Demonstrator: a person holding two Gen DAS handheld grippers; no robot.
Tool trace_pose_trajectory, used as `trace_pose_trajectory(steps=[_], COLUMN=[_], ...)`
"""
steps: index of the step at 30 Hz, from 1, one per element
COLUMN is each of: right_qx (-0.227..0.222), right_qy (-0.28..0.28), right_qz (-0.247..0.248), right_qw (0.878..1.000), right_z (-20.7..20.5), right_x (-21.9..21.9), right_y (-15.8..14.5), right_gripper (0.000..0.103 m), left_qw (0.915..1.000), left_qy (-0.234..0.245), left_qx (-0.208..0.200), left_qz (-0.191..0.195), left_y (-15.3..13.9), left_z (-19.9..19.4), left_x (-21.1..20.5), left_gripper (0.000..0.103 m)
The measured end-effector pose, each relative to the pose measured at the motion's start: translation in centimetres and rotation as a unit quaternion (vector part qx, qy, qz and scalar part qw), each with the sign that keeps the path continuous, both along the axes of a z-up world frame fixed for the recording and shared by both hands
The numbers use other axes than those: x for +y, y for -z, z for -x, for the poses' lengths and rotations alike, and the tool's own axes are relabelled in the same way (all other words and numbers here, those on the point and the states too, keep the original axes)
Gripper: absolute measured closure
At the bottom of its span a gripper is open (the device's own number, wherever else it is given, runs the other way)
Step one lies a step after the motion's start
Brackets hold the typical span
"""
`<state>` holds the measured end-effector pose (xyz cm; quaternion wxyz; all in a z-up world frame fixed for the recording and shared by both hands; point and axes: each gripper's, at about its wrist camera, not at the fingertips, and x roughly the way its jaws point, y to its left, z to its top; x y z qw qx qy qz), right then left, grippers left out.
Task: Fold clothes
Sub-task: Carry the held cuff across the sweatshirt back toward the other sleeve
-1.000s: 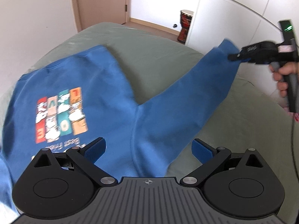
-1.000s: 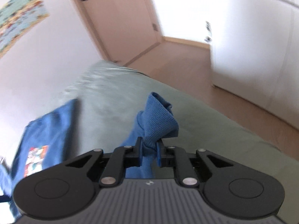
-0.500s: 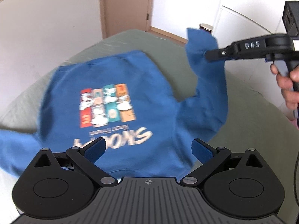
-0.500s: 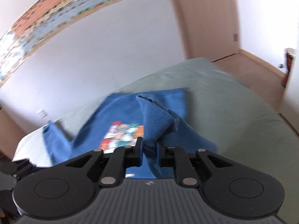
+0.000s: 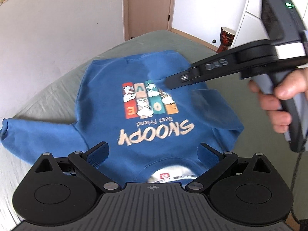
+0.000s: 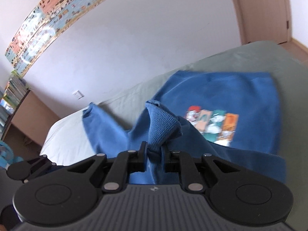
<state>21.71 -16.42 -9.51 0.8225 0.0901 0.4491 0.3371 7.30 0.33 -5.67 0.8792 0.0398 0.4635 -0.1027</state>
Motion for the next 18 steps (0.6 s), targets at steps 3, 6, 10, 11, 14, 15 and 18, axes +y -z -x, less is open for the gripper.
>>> trace_pose_trajectory(steps=[3,6,10,11,14,15,18], right_qx=[0.016,0.036,0.049,0.050,0.062,0.064,0.072], right_qy=[-0.019,-0.040,-0.065,-0.067,-0.077,-0.078,-0.086], right_qz=[-0.001,0.003,0.024,0.028,0.046,0.050,0.067], right_qw=[1.000,0.999,0.996,0.996,0.994,0.994,0.991], right_z=[-0.3,-0.7,-0.6,-0.7,-0.6,-0.6,-0.5], right_x=[2.7,5.7,9.4,9.9,11.8,12.1,13.3], right_y=[1.0,2.5,4.1,4.3,5.6,5.8,7.2], right_gripper=[0.089,0.089,0.089,0.089,0.089,0.089,0.089], left_qw=[1.0000,1.0000,0.9998,0.9997,0.9997,0.9997,0.9996], left_qy=[-0.003,-0.005,-0.013,-0.015,-0.017,-0.018,-0.021], left_qx=[0.002,0.003,0.010,0.013,0.016,0.017,0.018], left_qz=[0.004,0.004,0.008,0.010,0.009,0.009,0.010], left_y=[0.1,0.2,0.9,1.0,1.2,1.3,1.4], left_z=[0.5,1.1,1.1,1.2,1.5,1.6,1.8], left_x=[1.4,2.7,4.3,4.8,5.6,5.8,6.4], left_gripper=[0.002,0.002,0.002,0.002,0.002,0.002,0.002])
